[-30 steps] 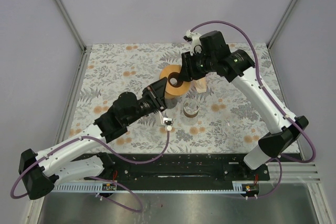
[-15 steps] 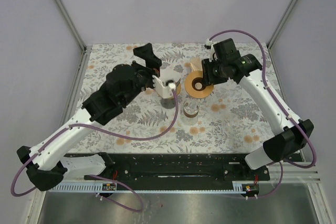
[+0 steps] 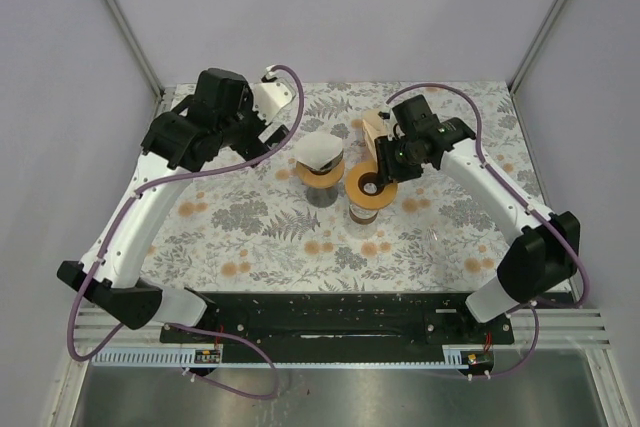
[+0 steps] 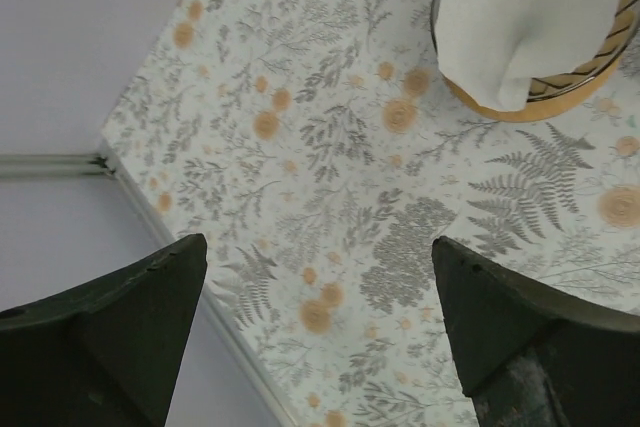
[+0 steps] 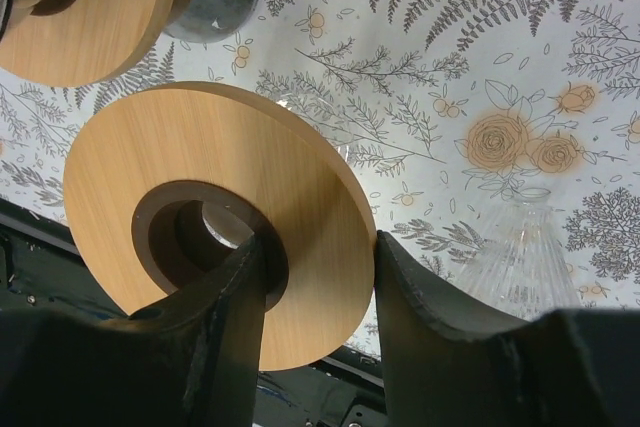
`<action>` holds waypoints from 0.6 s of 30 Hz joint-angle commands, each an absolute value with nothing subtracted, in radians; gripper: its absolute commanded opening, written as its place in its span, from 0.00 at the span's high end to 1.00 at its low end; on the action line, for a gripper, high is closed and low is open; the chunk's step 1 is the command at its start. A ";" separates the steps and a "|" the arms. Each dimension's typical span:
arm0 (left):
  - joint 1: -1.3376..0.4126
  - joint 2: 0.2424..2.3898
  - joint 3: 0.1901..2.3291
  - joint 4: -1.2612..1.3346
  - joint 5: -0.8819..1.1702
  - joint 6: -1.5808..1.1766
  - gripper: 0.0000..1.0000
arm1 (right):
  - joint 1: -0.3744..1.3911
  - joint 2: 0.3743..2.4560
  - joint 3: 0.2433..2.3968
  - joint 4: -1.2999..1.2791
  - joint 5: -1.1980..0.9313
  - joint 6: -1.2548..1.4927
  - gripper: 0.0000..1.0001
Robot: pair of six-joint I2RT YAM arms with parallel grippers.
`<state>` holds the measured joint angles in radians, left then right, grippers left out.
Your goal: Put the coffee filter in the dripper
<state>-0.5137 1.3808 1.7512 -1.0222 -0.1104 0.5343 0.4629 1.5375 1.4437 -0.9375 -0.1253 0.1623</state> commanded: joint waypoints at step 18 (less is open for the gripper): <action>-0.456 1.355 1.689 -1.034 0.063 0.316 0.02 | 0.534 1.620 1.434 -0.894 -0.069 0.176 0.91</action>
